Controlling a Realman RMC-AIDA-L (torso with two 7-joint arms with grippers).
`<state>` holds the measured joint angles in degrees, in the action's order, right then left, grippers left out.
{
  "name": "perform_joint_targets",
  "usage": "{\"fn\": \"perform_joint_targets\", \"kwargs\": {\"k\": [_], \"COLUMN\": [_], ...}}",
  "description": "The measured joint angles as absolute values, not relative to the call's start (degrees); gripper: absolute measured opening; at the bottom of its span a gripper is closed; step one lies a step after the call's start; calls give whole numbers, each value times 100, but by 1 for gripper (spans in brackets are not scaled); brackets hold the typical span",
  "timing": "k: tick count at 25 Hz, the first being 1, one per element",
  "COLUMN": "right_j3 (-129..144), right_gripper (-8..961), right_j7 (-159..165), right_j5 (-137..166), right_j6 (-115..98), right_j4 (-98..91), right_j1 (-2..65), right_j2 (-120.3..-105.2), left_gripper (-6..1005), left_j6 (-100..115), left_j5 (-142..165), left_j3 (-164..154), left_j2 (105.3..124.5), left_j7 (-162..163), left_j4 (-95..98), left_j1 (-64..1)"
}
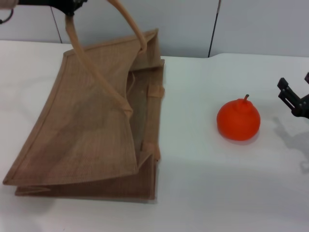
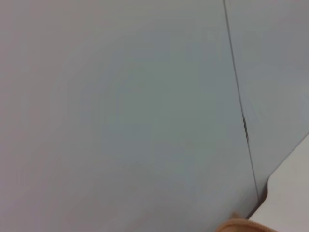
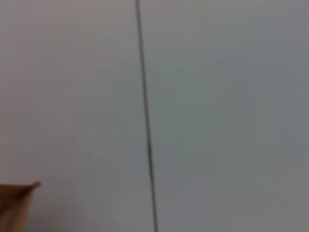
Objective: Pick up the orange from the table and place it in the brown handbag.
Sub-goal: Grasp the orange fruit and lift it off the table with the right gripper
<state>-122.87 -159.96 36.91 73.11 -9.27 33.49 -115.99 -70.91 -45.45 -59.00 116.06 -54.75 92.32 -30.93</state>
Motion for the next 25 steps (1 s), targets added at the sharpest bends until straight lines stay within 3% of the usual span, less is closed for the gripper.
{"fn": "perform_joint_targets", "kwargs": {"k": [8,17,25], "right_j3": [-11561,-10634,-10441], "right_gripper": [789,890,891], "right_j7": [-15595,-15018,-14739], "right_j5": [3691,3691,3688], "right_j6": [7879,7896,7650], "right_j4": [-931,-856,-852], "right_j1": [3338,3410,3482], "right_j2": [-11570,-11497,-11444], "left_gripper": [135,141,146], "left_j6": [-7415,-7636,-7782], "left_j5": [-4508,-4508,-4539], "left_j3": [-5779,-5765,-5783], "left_j2": [11585,11554,11593], "left_j7": [-5630,-5748,-5993], "left_j4": [9658,9780,9842], "left_j1": [-3181,-3381,-3529]}}
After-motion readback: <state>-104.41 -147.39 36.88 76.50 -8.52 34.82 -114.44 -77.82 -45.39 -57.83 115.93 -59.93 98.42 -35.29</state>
